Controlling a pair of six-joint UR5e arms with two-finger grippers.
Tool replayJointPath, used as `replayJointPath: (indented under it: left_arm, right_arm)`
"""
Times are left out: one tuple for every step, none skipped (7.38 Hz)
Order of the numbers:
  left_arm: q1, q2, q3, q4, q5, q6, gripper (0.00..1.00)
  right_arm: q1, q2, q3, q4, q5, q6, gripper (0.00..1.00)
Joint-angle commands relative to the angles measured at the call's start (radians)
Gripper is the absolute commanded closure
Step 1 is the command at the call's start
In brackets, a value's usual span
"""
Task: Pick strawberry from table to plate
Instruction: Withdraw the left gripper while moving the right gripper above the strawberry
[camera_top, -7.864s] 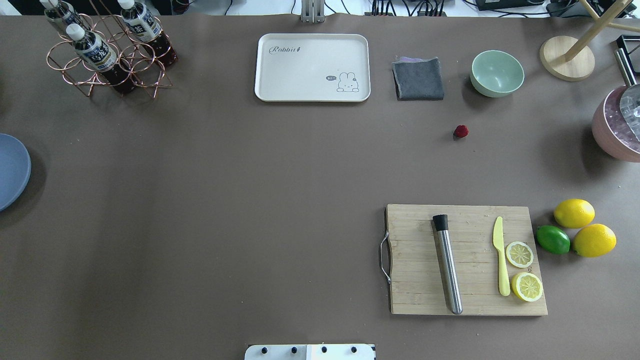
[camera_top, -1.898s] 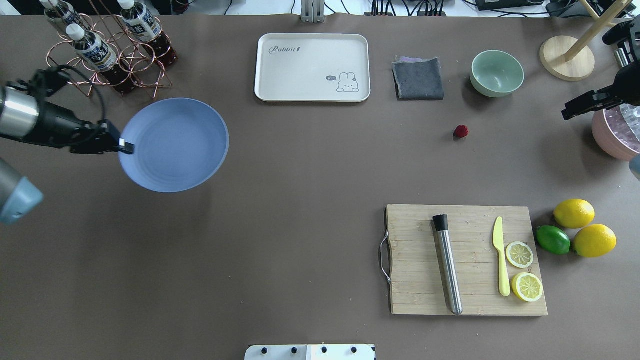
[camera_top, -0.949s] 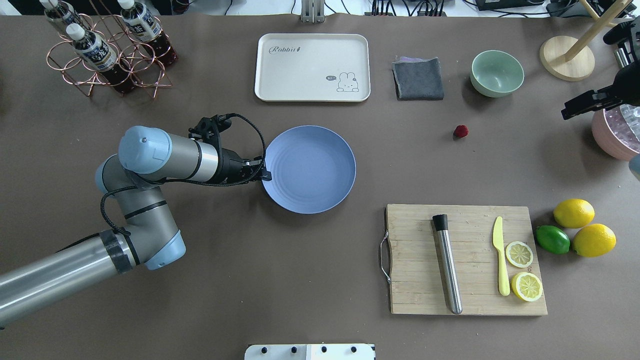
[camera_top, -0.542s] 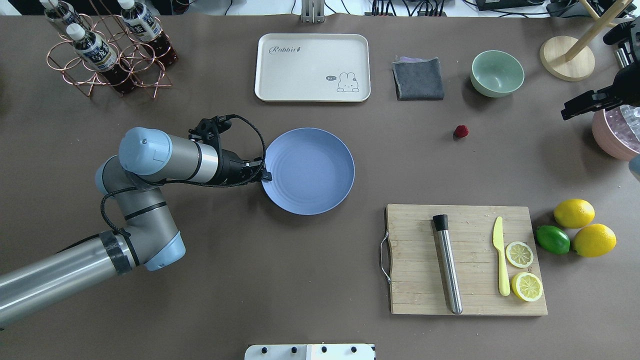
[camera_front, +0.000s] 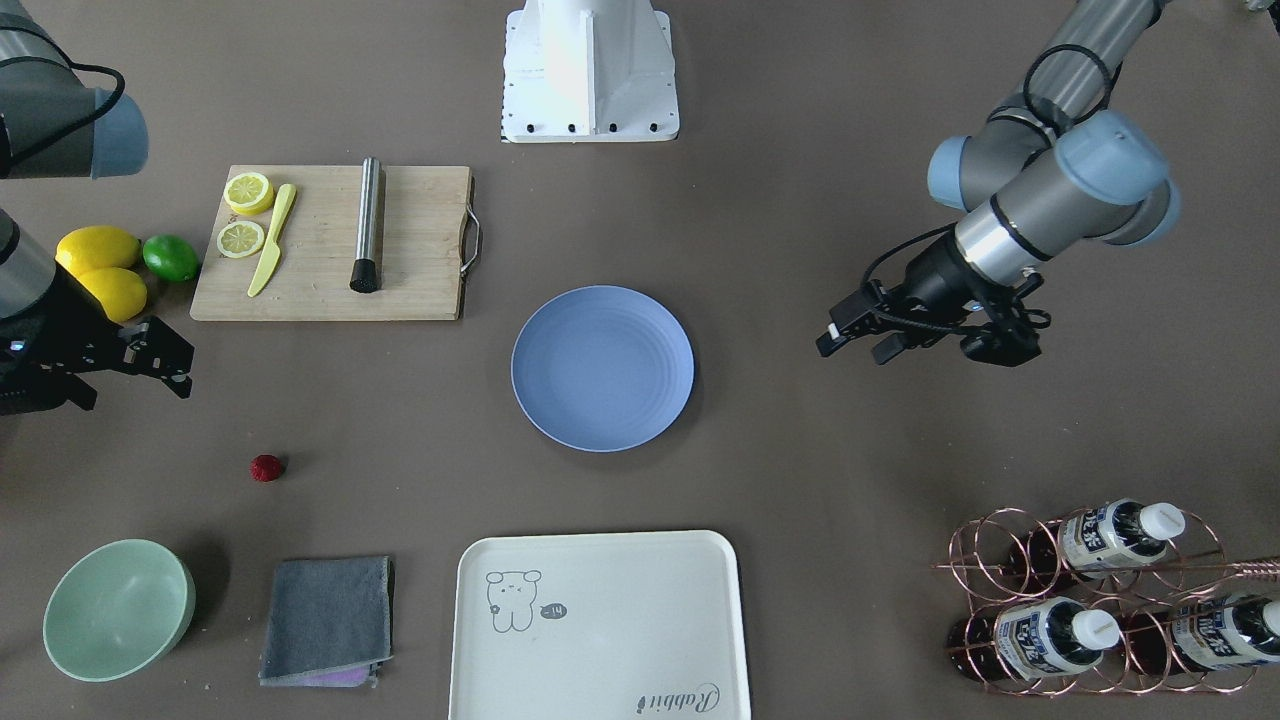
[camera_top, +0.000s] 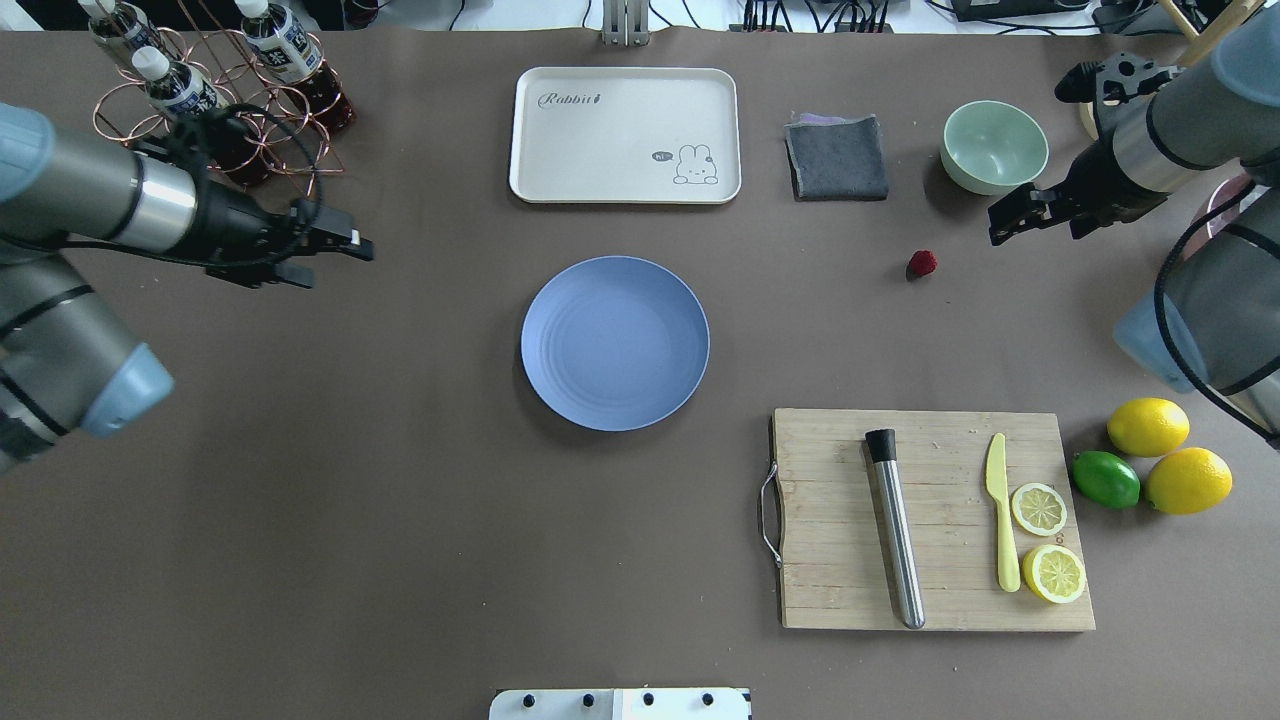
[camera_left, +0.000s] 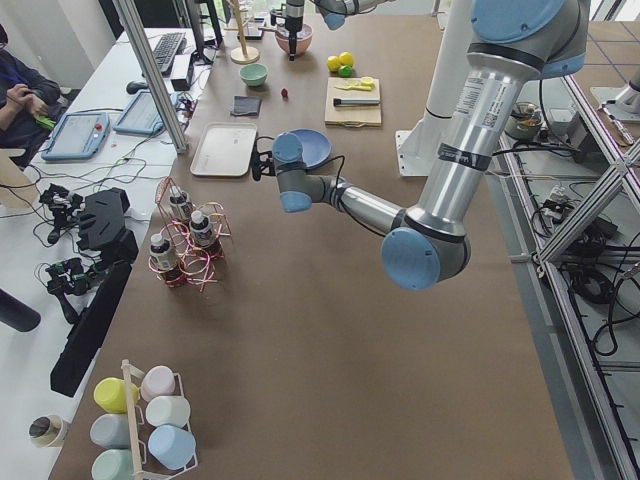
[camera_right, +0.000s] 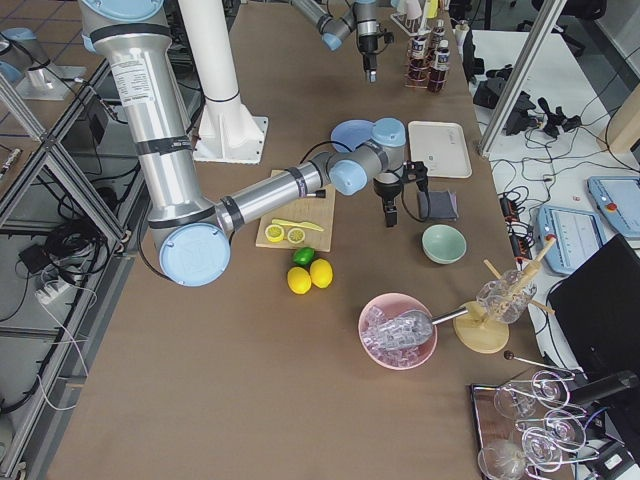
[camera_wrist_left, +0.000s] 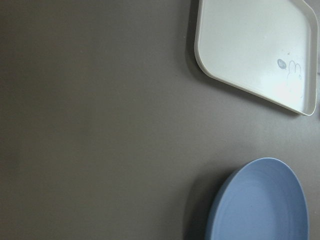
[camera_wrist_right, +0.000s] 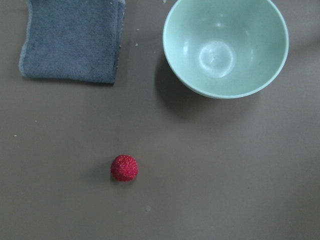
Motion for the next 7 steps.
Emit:
replayJointPath:
  left_arm:
    - [-0.258, 0.194, -0.060, 0.126, -0.166, 0.403, 0.02]
    - [-0.356, 0.251, -0.055, 0.198, -0.191, 0.614, 0.02]
    - [-0.472, 0.294, -0.052, 0.303, -0.246, 0.832, 0.02]
    - [-0.562, 0.320, -0.053, 0.412, -0.250, 1.015, 0.02]
    - [-0.625, 0.337, -0.050, 0.489, -0.241, 1.161, 0.02]
    - [-0.657, 0.339, -0.053, 0.528, -0.239, 1.212, 0.02]
    - [-0.658, 0.339, -0.054, 0.528, -0.239, 1.213, 0.02]
  right_arm:
    - [-0.053, 0.061, -0.049, 0.001, -0.015, 0.072, 0.04]
    - [-0.061, 0.110, -0.103, 0.001, -0.015, 0.074, 0.04]
    - [-0.077, 0.133, -0.129, 0.001, -0.035, 0.074, 0.04]
    - [-0.084, 0.156, -0.170, 0.003, -0.050, 0.072, 0.04]
    - [-0.090, 0.184, -0.218, 0.004, -0.053, 0.072, 0.05]
    - [-0.103, 0.205, -0.267, 0.020, -0.094, 0.067, 0.07]
    - [-0.109, 0.204, -0.333, 0.125, -0.099, 0.072, 0.11]
